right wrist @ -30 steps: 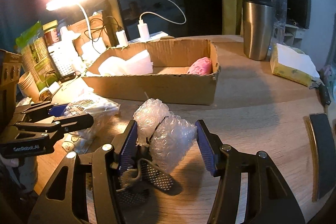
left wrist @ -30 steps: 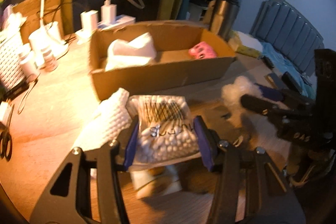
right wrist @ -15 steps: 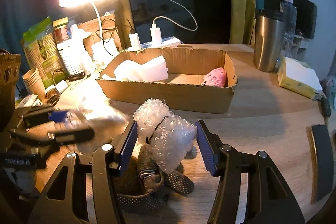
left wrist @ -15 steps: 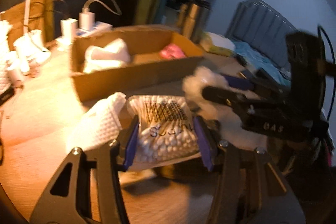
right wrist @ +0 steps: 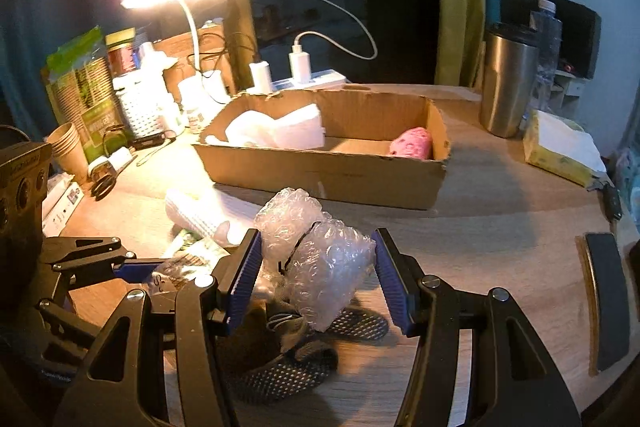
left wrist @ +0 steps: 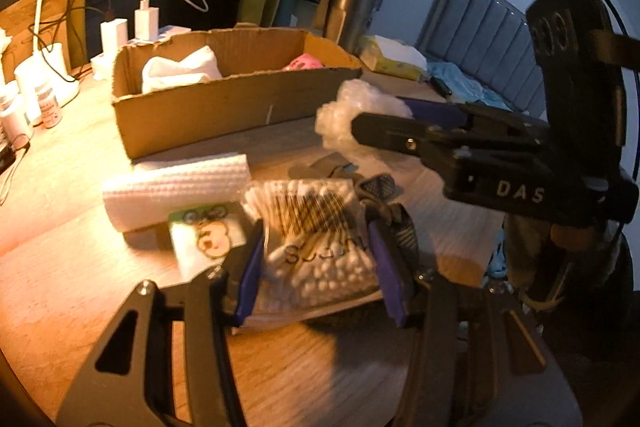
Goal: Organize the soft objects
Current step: 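Lift the swab bag and bubble wrap and carry them toward the box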
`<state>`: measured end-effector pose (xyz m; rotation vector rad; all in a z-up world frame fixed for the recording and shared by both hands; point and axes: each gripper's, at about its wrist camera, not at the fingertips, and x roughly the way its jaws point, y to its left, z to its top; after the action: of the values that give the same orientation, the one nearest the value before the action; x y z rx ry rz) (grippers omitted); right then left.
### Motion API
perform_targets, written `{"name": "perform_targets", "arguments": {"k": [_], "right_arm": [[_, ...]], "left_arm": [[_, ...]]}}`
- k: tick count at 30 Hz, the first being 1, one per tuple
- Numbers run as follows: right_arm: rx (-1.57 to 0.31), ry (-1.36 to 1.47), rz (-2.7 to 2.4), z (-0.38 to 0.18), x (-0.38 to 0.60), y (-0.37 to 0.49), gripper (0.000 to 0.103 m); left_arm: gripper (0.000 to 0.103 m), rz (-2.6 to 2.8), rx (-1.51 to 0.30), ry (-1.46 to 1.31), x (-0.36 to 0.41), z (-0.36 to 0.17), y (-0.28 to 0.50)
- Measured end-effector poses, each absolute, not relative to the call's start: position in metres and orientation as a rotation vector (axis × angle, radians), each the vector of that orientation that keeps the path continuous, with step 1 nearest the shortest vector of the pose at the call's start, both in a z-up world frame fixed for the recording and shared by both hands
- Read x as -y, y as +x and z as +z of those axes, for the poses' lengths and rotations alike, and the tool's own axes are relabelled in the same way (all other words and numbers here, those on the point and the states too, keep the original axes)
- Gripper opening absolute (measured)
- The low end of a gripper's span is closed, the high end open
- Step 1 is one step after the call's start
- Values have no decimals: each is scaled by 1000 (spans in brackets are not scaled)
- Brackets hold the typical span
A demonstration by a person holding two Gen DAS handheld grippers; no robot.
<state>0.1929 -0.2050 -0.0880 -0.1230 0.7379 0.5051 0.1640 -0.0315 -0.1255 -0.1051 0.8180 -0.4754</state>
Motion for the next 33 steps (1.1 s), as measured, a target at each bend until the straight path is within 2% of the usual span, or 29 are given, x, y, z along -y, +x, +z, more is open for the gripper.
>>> {"name": "perform_targets", "arguments": {"k": [16,25,33], "right_arm": [[-742,-207,675,-84,115,186,59],[-857,-287,736,-117,43,201,59],[-949,-321,718,-147,26,207,59]], "left_arm": [[51,-425,-782,-149,-33,-129,139],[51,-353,-789,-196,-83,-137,130],[51,-266,-800,-183,-112,-141,112]]}}
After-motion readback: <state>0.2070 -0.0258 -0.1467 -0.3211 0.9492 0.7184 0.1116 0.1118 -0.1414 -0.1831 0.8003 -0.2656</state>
